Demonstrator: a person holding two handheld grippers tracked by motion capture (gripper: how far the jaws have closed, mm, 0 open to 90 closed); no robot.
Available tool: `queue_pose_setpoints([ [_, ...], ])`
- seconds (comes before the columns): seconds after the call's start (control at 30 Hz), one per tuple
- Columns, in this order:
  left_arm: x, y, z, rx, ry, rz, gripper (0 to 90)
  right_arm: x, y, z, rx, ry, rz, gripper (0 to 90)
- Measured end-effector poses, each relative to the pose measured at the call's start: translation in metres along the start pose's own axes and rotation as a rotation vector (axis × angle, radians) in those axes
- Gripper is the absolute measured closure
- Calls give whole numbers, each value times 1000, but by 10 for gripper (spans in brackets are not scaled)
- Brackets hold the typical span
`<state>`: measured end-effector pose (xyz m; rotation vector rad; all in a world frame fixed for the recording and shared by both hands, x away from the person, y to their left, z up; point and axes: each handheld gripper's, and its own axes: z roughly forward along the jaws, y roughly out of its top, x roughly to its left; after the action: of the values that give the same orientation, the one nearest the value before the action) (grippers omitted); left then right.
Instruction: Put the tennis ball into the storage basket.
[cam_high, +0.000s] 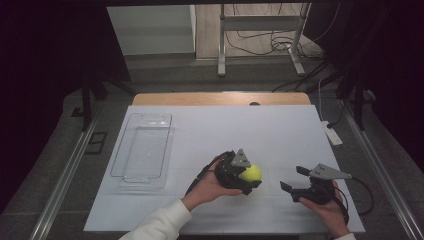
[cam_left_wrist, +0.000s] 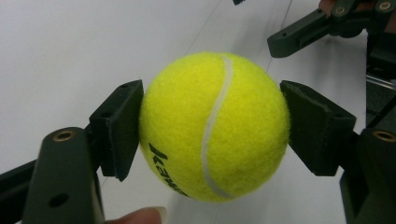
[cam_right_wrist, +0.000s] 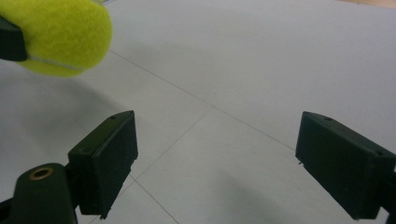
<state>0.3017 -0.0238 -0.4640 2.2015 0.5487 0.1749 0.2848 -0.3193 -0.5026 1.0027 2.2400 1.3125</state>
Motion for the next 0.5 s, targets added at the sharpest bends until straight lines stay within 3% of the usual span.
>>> queue_pose_setpoints([
  [0.5, 5, 4, -23, -53, 29, -7, 265, 1, 0, 1, 2, -1, -2, 136],
])
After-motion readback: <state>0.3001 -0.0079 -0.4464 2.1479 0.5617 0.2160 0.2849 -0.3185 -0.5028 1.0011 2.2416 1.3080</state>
